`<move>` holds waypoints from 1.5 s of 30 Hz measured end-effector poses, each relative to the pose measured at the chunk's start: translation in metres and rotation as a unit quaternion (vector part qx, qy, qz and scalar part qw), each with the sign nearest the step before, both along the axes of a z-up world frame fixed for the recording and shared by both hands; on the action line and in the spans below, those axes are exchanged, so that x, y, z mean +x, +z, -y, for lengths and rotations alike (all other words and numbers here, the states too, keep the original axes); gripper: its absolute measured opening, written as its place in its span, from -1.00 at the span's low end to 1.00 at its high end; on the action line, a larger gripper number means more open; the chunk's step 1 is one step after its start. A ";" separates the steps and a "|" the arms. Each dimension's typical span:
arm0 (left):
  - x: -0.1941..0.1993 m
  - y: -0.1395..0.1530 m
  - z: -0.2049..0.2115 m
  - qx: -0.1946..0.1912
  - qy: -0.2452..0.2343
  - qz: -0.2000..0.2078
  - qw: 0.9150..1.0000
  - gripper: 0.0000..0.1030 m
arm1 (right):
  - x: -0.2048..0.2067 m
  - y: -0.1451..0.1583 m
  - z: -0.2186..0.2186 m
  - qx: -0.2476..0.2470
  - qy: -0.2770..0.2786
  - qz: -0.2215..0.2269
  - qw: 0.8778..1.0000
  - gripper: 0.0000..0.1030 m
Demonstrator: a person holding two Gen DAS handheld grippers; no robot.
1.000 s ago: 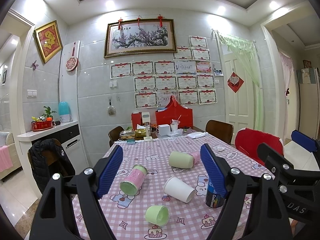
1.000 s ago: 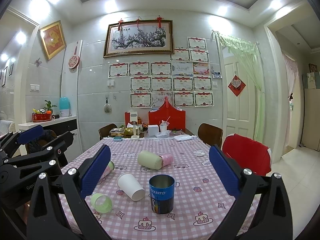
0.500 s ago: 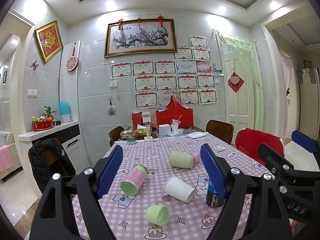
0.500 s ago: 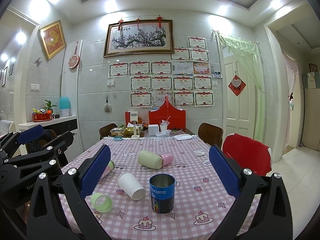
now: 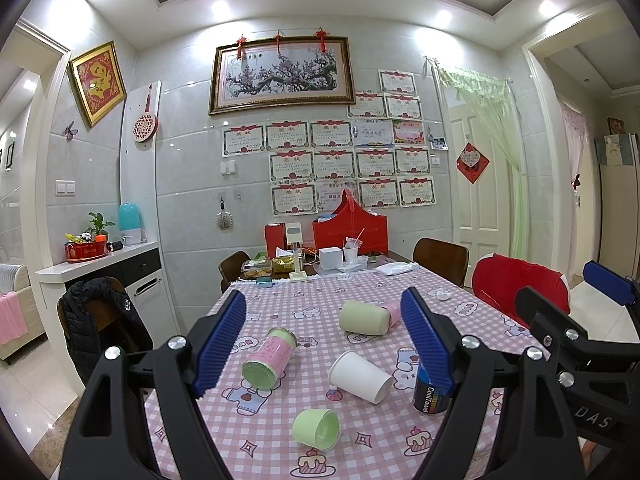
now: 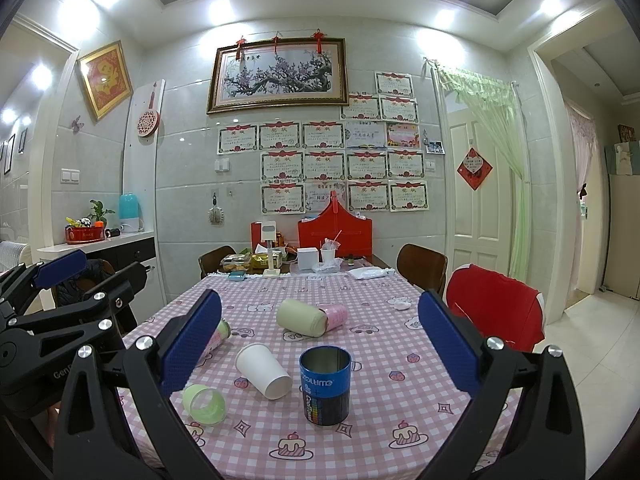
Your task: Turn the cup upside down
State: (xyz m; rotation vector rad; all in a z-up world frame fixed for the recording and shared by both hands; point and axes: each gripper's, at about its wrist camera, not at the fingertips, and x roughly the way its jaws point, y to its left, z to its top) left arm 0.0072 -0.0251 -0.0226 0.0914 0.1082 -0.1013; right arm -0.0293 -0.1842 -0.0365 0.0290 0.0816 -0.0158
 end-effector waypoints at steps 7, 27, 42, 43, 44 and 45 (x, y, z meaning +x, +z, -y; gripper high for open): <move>0.000 0.000 0.000 0.000 0.000 0.000 1.000 0.53 | 0.000 0.001 -0.001 0.001 0.000 0.000 1.000 0.85; 0.001 -0.004 -0.009 0.000 0.001 -0.004 1.000 0.53 | 0.002 -0.002 -0.002 0.000 -0.001 -0.007 1.000 0.85; 0.004 -0.006 -0.009 0.006 0.000 -0.010 1.000 0.53 | 0.006 -0.006 0.001 0.000 -0.007 -0.015 1.000 0.85; 0.004 -0.007 -0.010 0.007 -0.001 -0.010 1.000 0.53 | 0.006 -0.006 0.001 0.000 -0.007 -0.015 1.000 0.85; 0.004 -0.008 -0.009 0.008 -0.001 -0.011 1.000 0.53 | 0.007 -0.007 0.002 0.001 -0.007 -0.016 1.000 0.85; 0.005 -0.008 -0.006 0.008 -0.001 -0.012 1.000 0.53 | 0.007 -0.007 0.003 0.002 -0.008 -0.017 1.000 0.85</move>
